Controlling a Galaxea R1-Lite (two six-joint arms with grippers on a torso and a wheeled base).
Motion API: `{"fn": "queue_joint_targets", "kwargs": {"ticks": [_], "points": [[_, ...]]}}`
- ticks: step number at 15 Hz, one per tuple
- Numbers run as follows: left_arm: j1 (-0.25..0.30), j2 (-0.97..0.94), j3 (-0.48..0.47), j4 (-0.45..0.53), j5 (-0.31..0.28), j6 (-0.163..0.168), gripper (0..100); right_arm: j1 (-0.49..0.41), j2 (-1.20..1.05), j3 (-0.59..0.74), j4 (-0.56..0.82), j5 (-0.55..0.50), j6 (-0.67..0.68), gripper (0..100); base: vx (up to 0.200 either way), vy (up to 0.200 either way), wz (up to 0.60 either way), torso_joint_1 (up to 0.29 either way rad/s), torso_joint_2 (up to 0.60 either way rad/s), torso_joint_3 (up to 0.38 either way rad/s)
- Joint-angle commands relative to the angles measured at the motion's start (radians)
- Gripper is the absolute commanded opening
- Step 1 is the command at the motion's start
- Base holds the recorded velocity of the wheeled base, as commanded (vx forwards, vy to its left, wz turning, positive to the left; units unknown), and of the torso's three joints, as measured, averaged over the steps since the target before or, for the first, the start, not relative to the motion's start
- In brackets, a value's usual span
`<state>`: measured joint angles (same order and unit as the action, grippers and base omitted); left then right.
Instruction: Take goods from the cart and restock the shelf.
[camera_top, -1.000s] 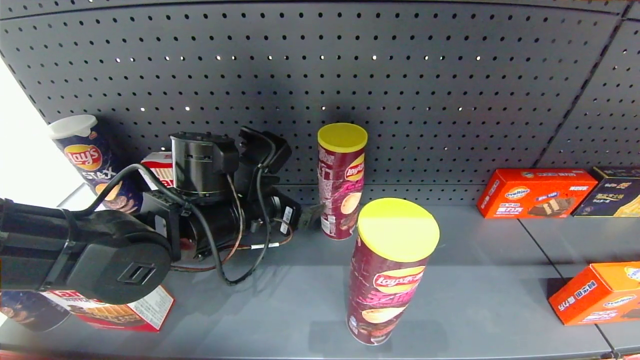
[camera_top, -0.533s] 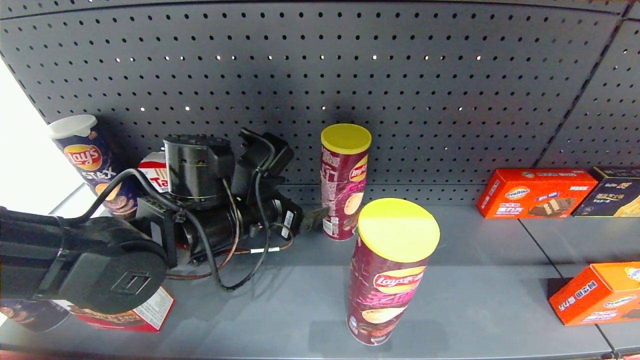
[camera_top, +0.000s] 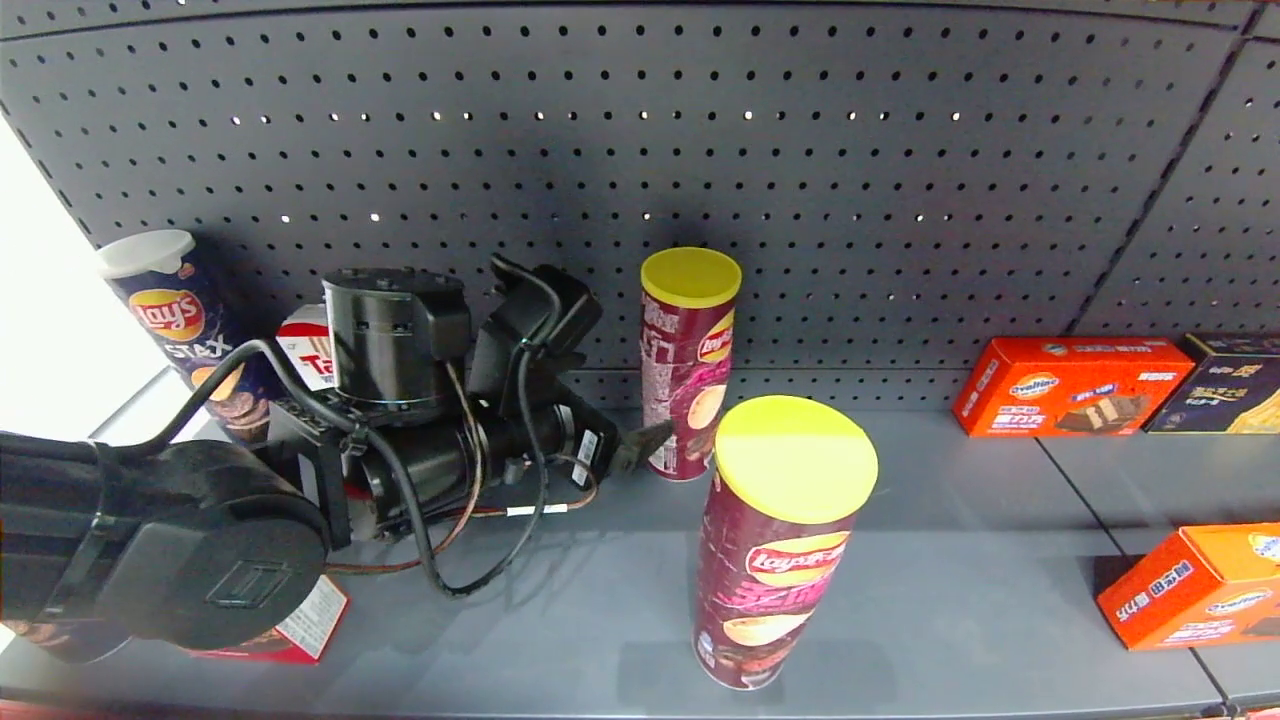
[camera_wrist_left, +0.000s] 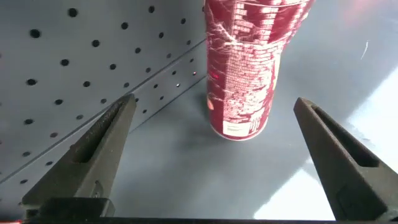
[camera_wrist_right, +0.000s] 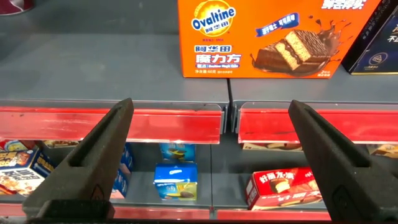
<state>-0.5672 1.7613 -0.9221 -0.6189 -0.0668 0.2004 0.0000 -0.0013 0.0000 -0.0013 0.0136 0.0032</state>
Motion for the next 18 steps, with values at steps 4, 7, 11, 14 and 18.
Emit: {"fn": "queue_joint_targets", "kwargs": {"ticks": [4, 7, 11, 14, 18], "points": [[0.000, 0.055, -0.049, -0.001, 0.041, -0.001, 100, 0.000, 0.001, 0.000, 0.000, 0.002, 0.000, 100, 0.000, 0.000, 0.00, 0.000, 0.00, 0.000], [0.007, 0.069, -0.060, -0.004, 0.076, -0.003, 100, 0.000, 0.001, 0.000, 0.000, 0.002, 0.000, 100, 0.000, 0.000, 0.00, 0.000, 0.00, 0.000], [0.027, 0.067, -0.057, -0.005, 0.076, -0.004, 100, 0.000, 0.001, 0.000, 0.000, 0.000, 0.000, 100, 0.000, 0.000, 0.00, 0.000, 0.00, 0.000], [0.038, 0.066, -0.058, -0.004, 0.078, -0.007, 100, 0.000, 0.001, 0.000, 0.000, 0.002, 0.000, 100, 0.000, 0.000, 0.00, 0.000, 0.00, 0.000], [0.049, 0.067, -0.066, -0.005, 0.101, -0.007, 100, 0.000, 0.001, 0.000, 0.000, 0.002, 0.000, 100, 0.000, 0.000, 0.00, 0.000, 0.00, 0.000]]}}
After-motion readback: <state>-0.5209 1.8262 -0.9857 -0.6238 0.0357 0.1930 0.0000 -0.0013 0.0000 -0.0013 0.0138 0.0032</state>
